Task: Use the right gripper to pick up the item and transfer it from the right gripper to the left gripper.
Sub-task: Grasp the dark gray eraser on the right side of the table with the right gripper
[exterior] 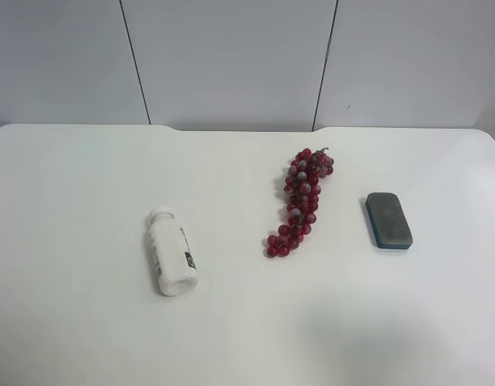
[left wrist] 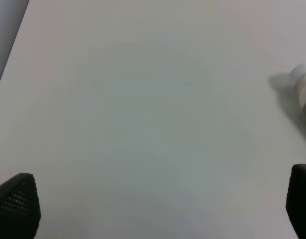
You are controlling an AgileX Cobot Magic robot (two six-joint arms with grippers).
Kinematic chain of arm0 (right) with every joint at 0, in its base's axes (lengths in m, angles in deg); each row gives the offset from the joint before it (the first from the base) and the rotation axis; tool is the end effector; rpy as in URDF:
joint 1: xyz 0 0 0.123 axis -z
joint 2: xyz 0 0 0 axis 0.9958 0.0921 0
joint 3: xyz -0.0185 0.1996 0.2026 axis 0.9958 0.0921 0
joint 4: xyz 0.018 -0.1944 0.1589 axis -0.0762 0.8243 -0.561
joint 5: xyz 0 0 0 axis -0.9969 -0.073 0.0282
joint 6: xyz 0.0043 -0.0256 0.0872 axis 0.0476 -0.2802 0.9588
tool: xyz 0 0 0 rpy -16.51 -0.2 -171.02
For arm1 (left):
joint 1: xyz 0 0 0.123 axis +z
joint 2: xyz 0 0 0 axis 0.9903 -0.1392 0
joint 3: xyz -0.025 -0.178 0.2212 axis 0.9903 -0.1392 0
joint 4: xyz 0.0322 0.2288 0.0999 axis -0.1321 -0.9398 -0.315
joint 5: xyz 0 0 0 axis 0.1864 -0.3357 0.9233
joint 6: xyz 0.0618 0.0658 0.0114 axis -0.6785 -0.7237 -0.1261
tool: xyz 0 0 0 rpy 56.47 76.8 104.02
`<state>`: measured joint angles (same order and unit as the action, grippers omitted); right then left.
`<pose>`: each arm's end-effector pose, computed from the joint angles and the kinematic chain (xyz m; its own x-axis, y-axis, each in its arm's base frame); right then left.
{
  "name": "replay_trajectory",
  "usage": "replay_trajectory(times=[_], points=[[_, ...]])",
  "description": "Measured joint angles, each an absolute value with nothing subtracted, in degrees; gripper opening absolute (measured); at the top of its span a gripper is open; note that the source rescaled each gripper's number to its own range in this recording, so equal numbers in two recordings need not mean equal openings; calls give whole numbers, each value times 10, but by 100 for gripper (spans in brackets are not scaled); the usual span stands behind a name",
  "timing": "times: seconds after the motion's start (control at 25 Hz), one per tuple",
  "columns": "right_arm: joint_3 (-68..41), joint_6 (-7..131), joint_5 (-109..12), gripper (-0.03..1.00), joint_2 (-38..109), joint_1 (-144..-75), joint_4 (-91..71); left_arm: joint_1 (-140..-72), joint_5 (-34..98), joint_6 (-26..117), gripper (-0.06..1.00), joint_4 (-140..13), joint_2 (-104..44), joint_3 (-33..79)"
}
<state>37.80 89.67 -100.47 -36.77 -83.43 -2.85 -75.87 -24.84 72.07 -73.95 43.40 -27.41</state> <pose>-0.0035 0.0013 0.2779 -0.4657 0.0994 -0.8793 0.0520 0.9950 0.0849 -0.0062 -0.0044 0.2794 -0.4473 0.0613 -0.8923 -0.0219 0.9966 0.0794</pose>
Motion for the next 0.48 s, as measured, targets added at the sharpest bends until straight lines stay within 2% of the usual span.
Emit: replay_trajectory(times=[0.2,0.48], points=[[351,897,-1012,100,-271,-834,-52,-759,-248,721,100,-740,434,-274],[252,887,-1013,100,-65,-834,-39,-759,-248,721,100,-740,434,-274]])
